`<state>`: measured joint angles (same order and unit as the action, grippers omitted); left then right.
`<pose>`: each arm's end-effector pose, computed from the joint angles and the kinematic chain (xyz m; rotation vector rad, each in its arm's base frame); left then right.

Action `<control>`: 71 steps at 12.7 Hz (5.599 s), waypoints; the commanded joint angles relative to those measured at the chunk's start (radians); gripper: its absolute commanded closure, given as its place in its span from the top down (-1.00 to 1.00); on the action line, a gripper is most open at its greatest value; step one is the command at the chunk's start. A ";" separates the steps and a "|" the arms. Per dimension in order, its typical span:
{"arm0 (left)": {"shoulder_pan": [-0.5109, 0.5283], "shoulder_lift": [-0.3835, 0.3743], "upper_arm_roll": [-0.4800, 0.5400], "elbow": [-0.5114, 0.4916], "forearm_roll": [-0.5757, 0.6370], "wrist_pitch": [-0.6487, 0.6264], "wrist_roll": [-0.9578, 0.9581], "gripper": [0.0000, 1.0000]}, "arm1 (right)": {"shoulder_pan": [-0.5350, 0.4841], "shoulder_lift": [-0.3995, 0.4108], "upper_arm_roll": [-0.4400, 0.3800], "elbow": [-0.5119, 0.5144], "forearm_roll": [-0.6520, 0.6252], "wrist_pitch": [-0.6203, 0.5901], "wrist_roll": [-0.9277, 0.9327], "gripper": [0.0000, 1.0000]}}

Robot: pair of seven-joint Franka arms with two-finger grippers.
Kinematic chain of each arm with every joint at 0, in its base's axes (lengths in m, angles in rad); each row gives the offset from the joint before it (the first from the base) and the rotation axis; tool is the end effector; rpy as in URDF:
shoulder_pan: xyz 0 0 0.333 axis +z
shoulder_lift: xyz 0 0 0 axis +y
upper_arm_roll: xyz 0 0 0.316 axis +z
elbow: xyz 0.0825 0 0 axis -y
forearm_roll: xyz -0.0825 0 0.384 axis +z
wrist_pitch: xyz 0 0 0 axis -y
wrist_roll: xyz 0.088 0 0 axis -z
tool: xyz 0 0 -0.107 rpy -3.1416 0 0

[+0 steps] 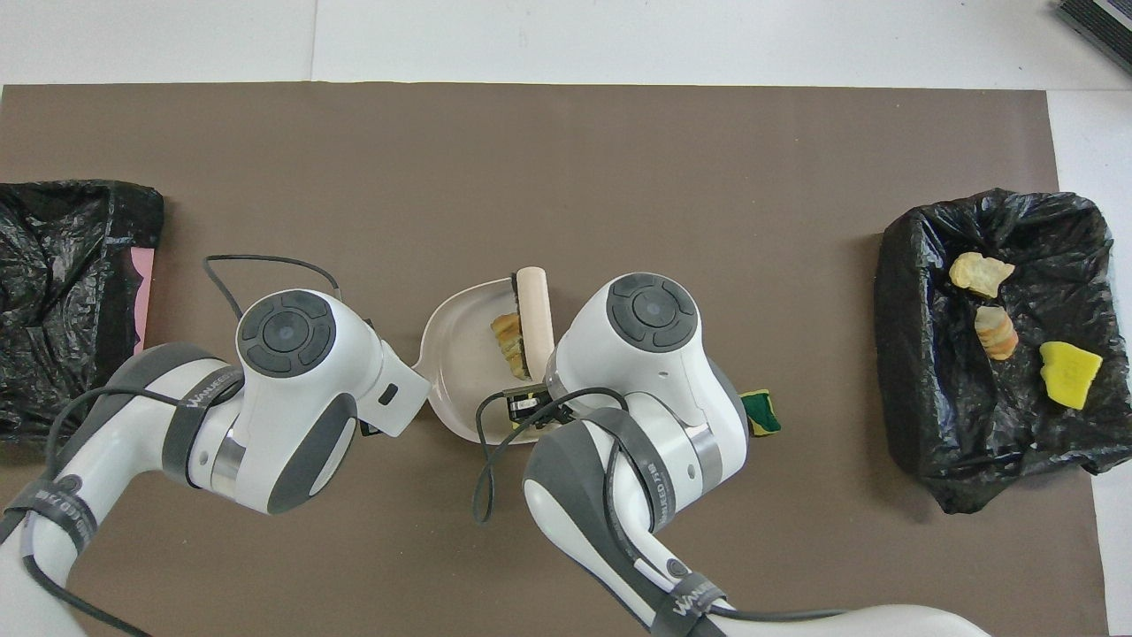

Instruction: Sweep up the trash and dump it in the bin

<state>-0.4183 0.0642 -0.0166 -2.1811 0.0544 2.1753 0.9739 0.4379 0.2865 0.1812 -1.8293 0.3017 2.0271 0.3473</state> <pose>0.4855 -0.2232 0.3548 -2.3419 2.0567 0.1228 0.4981 0.3677 0.3757 -2.8789 -0.1744 0.3246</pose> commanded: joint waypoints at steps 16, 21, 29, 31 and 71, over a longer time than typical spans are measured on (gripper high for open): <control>-0.053 -0.081 0.009 -0.111 0.107 0.026 0.080 -1.00 | -0.341 -0.620 -0.005 -0.692 -0.257 -0.197 0.208 -1.00; -0.053 -0.101 0.009 -0.144 0.107 0.020 0.060 -1.00 | -0.240 -0.646 0.003 -0.775 -0.224 -0.113 0.257 -1.00; -0.043 -0.103 0.009 -0.144 0.107 0.017 0.060 -1.00 | 0.004 -0.453 0.006 -0.638 -0.015 0.024 0.376 -1.00; -0.040 -0.103 0.009 -0.144 0.107 0.015 0.060 -1.00 | 0.051 -0.336 0.006 -0.540 -0.012 0.067 0.465 -1.00; 0.001 -0.093 0.006 -0.129 0.098 -0.015 -0.111 -1.00 | 0.014 -0.015 0.058 -0.090 -0.094 0.019 -0.060 -1.00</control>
<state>-0.4147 -0.0119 -0.0114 -2.2918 0.1372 2.1811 0.9239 0.4442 0.2902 0.2253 -1.8932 0.1268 1.9925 0.3186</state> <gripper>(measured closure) 0.674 0.740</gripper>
